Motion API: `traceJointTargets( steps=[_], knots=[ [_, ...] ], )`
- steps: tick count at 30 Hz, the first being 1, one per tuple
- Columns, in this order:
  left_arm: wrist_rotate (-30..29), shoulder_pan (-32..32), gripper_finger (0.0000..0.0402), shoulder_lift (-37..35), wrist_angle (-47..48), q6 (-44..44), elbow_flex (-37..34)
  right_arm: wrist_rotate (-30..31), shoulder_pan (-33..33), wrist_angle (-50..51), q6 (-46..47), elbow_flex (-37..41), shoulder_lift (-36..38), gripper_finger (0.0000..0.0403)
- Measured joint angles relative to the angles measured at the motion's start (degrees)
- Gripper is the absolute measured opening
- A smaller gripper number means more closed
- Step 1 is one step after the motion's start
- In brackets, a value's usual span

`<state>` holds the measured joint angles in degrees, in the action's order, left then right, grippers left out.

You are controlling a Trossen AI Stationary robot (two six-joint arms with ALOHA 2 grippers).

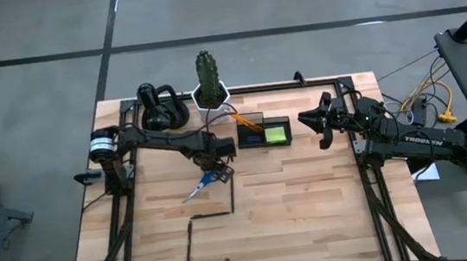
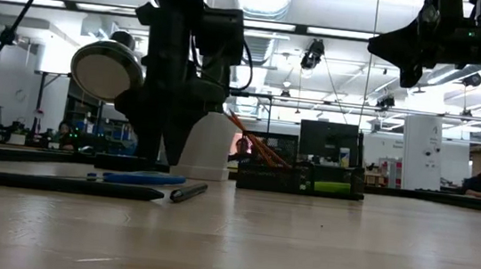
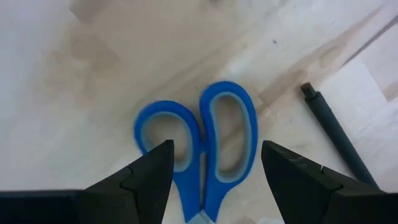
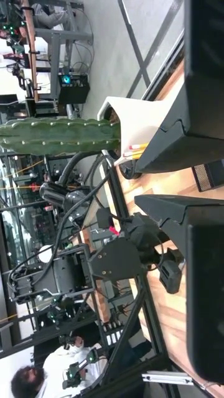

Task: Pick and place office supplies into organizer
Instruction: Put the scissors into the left section of the desk organizer

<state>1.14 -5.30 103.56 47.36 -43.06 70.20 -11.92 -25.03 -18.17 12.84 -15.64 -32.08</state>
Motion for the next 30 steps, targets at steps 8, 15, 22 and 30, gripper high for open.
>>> traceJointTargets(
  steps=[8, 15, 22, 30],
  knots=[
    [0.38, 0.0, 0.0226, 2.05, -0.23, -0.58, -0.36, 0.01, 0.0, 0.21, 0.0, 0.0, 0.0, 0.0056],
    [2.19, 0.0, 0.0226, 3.18, -0.82, -1.52, -0.38, 0.0, 0.0, 0.41, 0.07, 0.0, 0.0, 0.0057],
    [2.44, 0.04, 0.0226, 3.52, -2.41, -1.51, -0.38, 0.0, 0.0, 0.41, 0.12, 0.0, 0.0, 0.0057],
    [2.41, 0.04, 0.0226, 3.57, -3.55, -1.1, -0.49, 0.0, 0.0, 0.41, 0.04, 0.0, 0.0, 0.0057]
  ],
)
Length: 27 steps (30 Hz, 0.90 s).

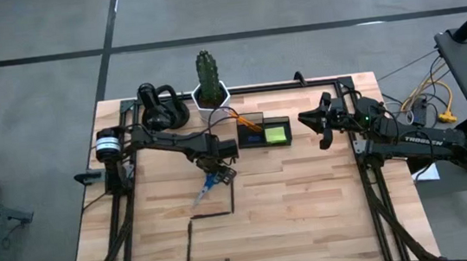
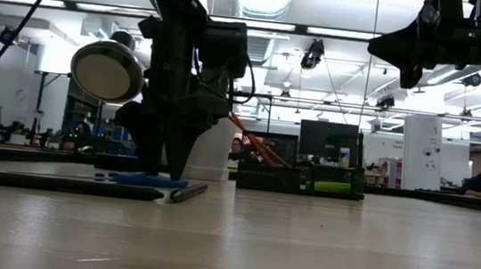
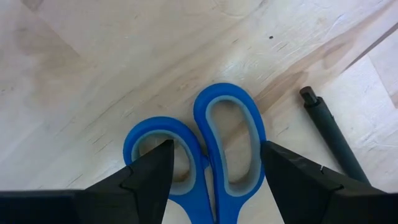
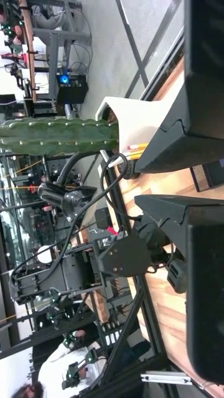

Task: Pick and place office supplies into organizer
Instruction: Put the scissors into the left section of the desk organizer

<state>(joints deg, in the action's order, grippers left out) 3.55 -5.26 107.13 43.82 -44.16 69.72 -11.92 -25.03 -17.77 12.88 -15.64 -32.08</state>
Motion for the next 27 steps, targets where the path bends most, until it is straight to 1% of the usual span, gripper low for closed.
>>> traceJointTargets(
  steps=[3, 11, 14, 20, 27],
  knots=[
    [0.06, 0.0, 0.0218, -0.01, -0.38, -0.17, -0.5, 0.0, 0.0, -0.01, -0.02, 0.0, 0.0, 0.0057],
    [0.02, 0.02, 0.0169, -0.04, -0.39, -0.52, -1.34, 0.0, 0.0, -0.01, -0.03, 0.0, 0.0, 0.0057],
    [-1.24, 0.02, 0.0158, 0.19, 0.09, -0.41, -1.3, 0.0, 0.0, -0.02, -0.04, 0.0, 0.01, 0.0057],
    [-1.07, 0.0, 0.0141, 0.11, 0.09, -0.46, -1.61, 0.0, 0.0, -0.01, -0.04, 0.0, 0.0, 0.0057],
    [-1.09, -0.02, 0.0112, 0.04, 0.02, -0.44, -2.01, 0.0, 0.0, -0.03, -0.04, 0.0, 0.0, 0.0057]
  ],
)
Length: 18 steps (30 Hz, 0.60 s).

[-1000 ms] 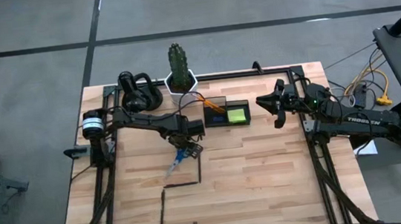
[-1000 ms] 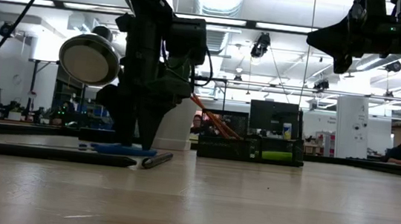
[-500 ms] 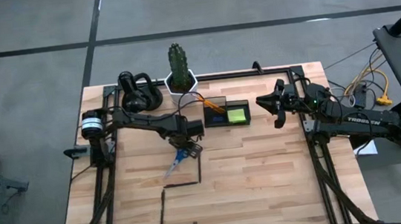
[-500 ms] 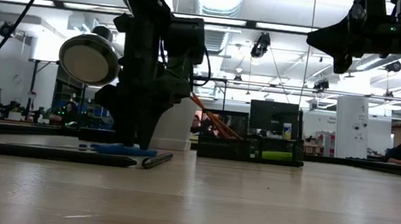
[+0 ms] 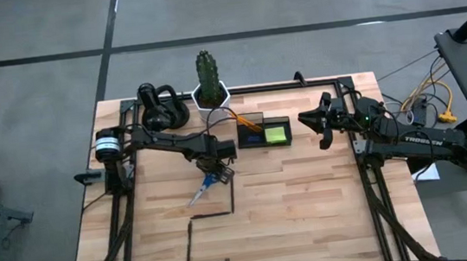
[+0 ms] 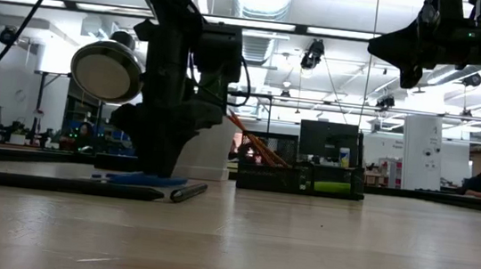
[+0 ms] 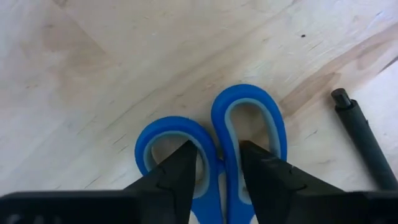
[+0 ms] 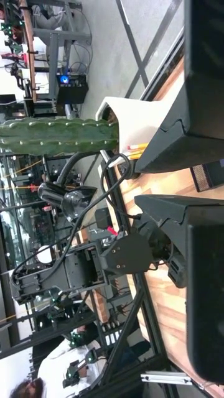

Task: Pick and place office supplies into organizer
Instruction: Put the scissors into the left section of the desk organizer

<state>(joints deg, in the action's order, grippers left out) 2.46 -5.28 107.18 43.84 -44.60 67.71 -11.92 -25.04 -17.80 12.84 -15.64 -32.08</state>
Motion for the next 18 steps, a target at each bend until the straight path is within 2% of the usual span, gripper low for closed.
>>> traceJointTargets(
  steps=[8, 18],
  knots=[
    [0.09, -0.02, 0.0062, -0.02, 0.1, 0.0, -0.11, 0.0, 0.0, 0.01, 0.0, 0.0, 0.0, 0.0057],
    [1.36, -0.02, 0.0062, -0.31, 0.47, 0.44, 0.8, 0.02, 0.0, 0.02, 0.0, 0.0, 0.0, 0.0057]
  ],
)
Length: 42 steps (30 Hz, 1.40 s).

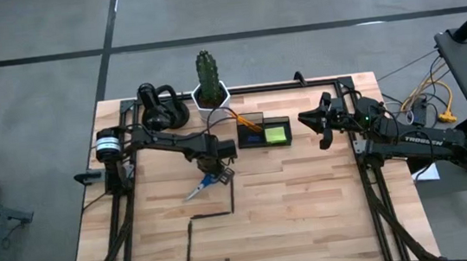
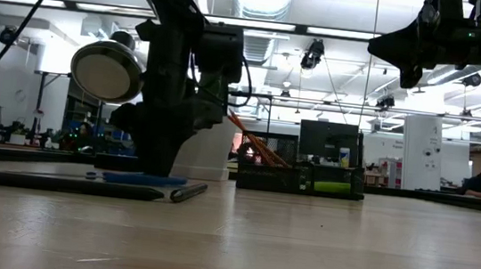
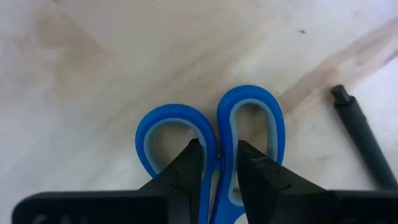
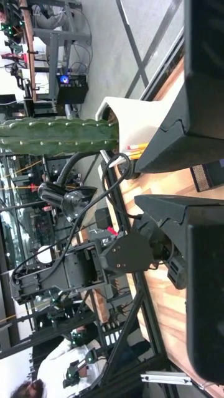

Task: Pick and place office supplies into organizer
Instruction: Put the scissors into the left section of the desk organizer

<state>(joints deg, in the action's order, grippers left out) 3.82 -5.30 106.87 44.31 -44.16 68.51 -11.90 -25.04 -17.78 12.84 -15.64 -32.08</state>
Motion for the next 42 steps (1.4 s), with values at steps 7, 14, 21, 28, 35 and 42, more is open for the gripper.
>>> traceJointTargets(
  steps=[7, 14, 21, 28, 35, 42],
  knots=[
    [2.32, 0.13, 0.0062, -1.88, -0.24, 0.04, 0.2, 0.02, 0.0, -0.02, 0.0, 0.0, 0.0, 0.0056],
    [2.73, 0.11, 0.0062, -5.19, -0.46, 1.5, 0.2, 0.02, 0.0, -0.01, -0.06, 0.0, 0.0, 0.0056],
    [-2.31, 0.1, 0.0061, -10.12, -5.56, 1.38, 0.24, 0.05, 0.02, 0.33, -2.81, 0.02, 0.07, 0.0056],
    [-5.9, -0.22, 0.0061, -14.26, -17.27, 3.15, 0.24, 0.04, -0.15, 0.46, -2.8, 0.02, 0.11, 0.0056],
    [-7.92, -0.24, 0.0061, -16.55, -29.55, 6.02, 0.22, 0.03, -0.15, 0.46, -2.51, 0.02, 0.09, 0.0057],
    [-13.73, -0.24, 0.0061, -16.43, -42.58, 10.55, 0.09, 0.02, -0.13, 0.86, -2.34, 0.02, 0.07, 0.0057]
  ],
)
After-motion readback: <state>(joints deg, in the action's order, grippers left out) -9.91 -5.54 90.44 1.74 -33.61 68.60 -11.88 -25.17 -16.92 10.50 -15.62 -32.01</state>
